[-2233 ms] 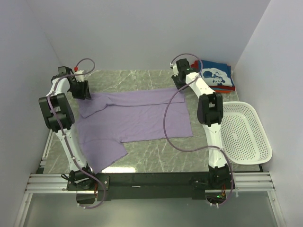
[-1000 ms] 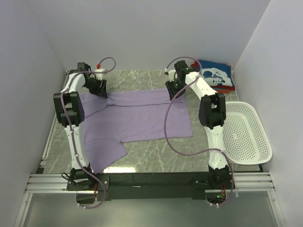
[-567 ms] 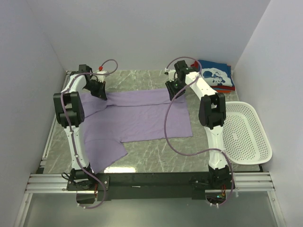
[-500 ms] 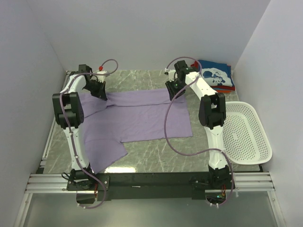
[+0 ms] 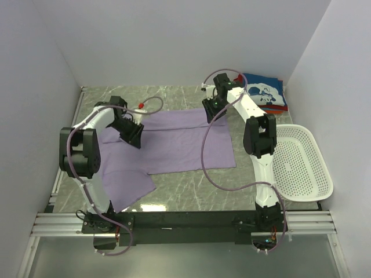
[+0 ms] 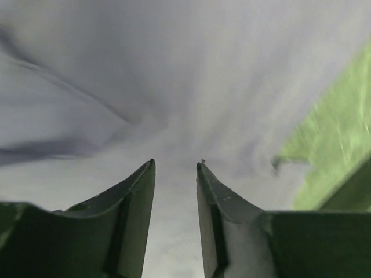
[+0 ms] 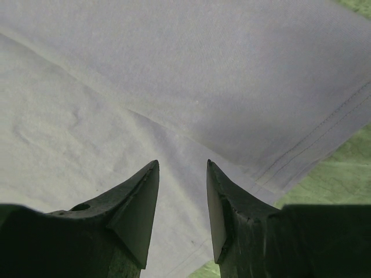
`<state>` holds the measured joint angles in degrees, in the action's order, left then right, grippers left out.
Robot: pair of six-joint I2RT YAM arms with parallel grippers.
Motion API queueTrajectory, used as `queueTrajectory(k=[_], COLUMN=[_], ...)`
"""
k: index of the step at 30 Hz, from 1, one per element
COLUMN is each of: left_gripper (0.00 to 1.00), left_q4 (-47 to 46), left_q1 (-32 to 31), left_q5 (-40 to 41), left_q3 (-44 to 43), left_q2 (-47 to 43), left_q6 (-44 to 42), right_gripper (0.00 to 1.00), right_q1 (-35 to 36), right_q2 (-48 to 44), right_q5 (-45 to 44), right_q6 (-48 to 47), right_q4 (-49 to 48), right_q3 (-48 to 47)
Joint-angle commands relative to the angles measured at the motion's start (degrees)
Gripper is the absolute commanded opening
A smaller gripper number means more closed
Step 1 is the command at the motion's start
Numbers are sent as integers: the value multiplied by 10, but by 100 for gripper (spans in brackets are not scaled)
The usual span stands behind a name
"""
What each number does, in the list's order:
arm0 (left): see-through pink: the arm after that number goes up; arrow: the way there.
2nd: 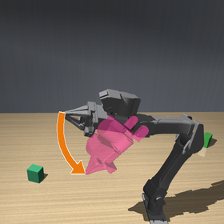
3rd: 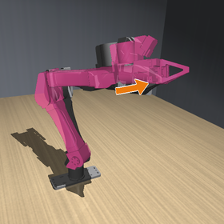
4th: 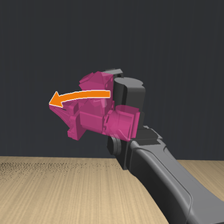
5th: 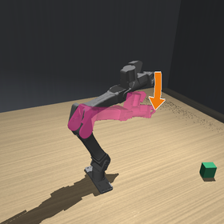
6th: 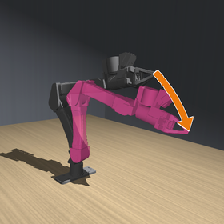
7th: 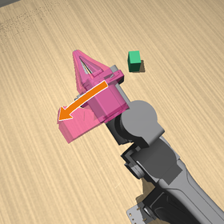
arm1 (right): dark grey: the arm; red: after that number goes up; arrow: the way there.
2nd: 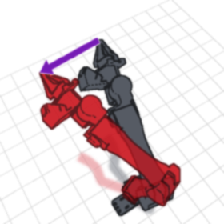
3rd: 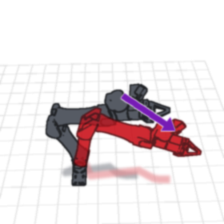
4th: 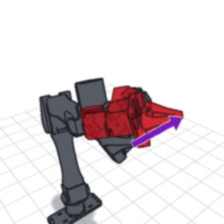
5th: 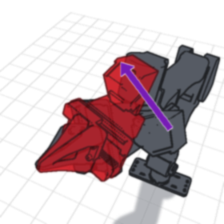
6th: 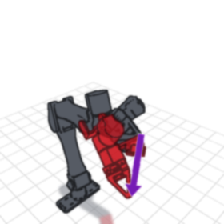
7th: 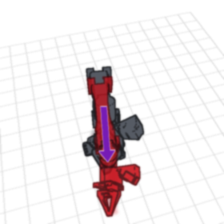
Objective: Fold and stack the t-shirts
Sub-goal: Fold the tshirt
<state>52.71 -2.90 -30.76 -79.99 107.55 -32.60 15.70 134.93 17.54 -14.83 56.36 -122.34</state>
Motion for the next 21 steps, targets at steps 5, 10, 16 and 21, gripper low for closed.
queueTrajectory(k=[5, 10, 16, 21], left_gripper=[49, 52, 53, 54], left_q4=[69, 61, 35, 8], left_q1=[47, 151, 175, 175], left_q5=[-18, -33, -7, 11], left_q3=[-31, -145, -233, -255], left_q2=[-79, 15, 117, 163], left_q6=[-74, -37, 19, 41], right_gripper=[46, 46, 45, 45], right_q1=[10, 21, 23, 23], right_q2=[-12, -18, -20, -29], right_q5=[23, 28, 23, 16], right_q6=[-4, -4, -6, -13], right_q4=[15, 9, 13, 12], right_q3=[-36, -27, -24, -6])
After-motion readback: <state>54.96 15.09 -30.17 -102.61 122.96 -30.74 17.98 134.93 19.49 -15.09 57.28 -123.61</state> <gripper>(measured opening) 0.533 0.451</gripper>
